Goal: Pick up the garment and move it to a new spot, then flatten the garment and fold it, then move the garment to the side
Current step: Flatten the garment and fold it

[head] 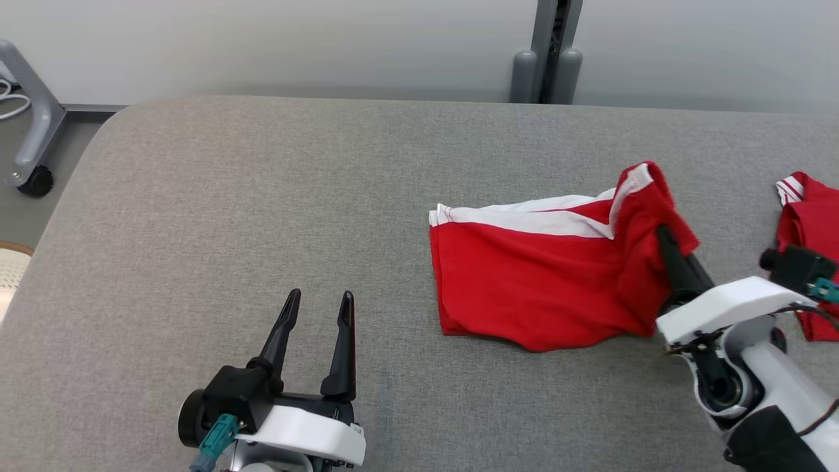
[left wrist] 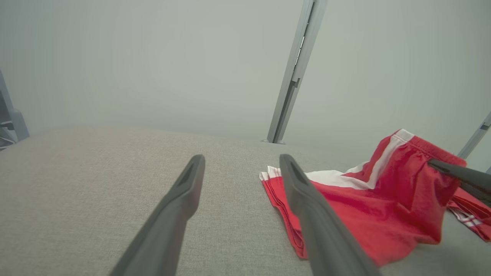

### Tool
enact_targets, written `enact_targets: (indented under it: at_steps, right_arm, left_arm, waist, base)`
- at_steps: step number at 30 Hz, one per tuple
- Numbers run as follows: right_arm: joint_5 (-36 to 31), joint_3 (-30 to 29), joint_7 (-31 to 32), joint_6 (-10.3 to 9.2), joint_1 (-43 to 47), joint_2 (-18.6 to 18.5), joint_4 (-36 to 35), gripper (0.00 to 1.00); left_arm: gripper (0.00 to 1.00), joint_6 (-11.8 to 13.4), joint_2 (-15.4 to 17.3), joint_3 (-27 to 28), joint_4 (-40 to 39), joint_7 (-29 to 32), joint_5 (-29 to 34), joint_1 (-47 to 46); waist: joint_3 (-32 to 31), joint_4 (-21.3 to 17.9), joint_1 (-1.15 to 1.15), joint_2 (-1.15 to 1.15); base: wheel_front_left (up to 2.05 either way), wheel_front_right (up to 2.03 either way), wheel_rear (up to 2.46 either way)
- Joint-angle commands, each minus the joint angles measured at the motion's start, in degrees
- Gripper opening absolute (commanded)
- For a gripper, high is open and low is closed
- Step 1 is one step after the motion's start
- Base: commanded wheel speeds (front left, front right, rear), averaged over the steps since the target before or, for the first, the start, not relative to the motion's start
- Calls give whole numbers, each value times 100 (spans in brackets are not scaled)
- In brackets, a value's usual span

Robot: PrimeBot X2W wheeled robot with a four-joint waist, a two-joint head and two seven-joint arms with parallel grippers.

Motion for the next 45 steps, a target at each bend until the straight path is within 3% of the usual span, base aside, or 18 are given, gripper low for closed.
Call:
enact_targets:
  at_steps: [1, 17, 29, 31, 32, 33, 41, 45]
  right_arm:
    - [-15, 58, 4, 11, -58, 20, -43, 0]
    - [-332, 1032, 66, 11, -327, 571, -66, 0]
    - [-595, 1405, 61, 11, -421, 922, 706, 0]
    - [-607, 1437, 47, 11, -418, 1024, 833, 44]
    - [-601, 1456, 42, 11, -409, 1068, 860, 88]
    - [-596, 1476, 35, 11, -397, 1103, 887, 100]
    - [-557, 1575, -3, 10, -249, 1116, 483, 100]
    - [-1126, 1298, -28, 10, -235, 873, 205, 100]
  left_arm:
    - [100, -22, 20, -2, 3, -23, -10, 8]
    - [100, 29, 20, -102, 18, -23, -146, 85]
    - [100, 46, 20, -197, 70, -23, -215, 29]
    - [100, 50, 20, -216, 82, -23, -210, 18]
    - [100, 55, 20, -219, 89, -23, -215, 20]
    - [100, 64, 20, -213, 92, -23, -219, 29]
    - [100, 106, 20, -133, 42, -23, -211, 118]
    - [100, 112, 20, -89, 34, -23, -180, 112]
  waist:
    - [-21, 44, 0, 0]
    - [-129, 667, 0, 0]
    - [-155, 874, 0, 0]
    - [-164, 894, 0, 0]
    - [-171, 900, 0, 0]
    - [-177, 902, 0, 0]
    - [-206, 724, 0, 0]
    - [-247, 495, 0, 0]
  base:
    - [0, 0, 0]
    - [0, 0, 0]
    - [0, 0, 0]
    - [0, 0, 0]
    - [0, 0, 0]
    - [0, 0, 0]
    - [0, 0, 0]
    - [0, 0, 0]
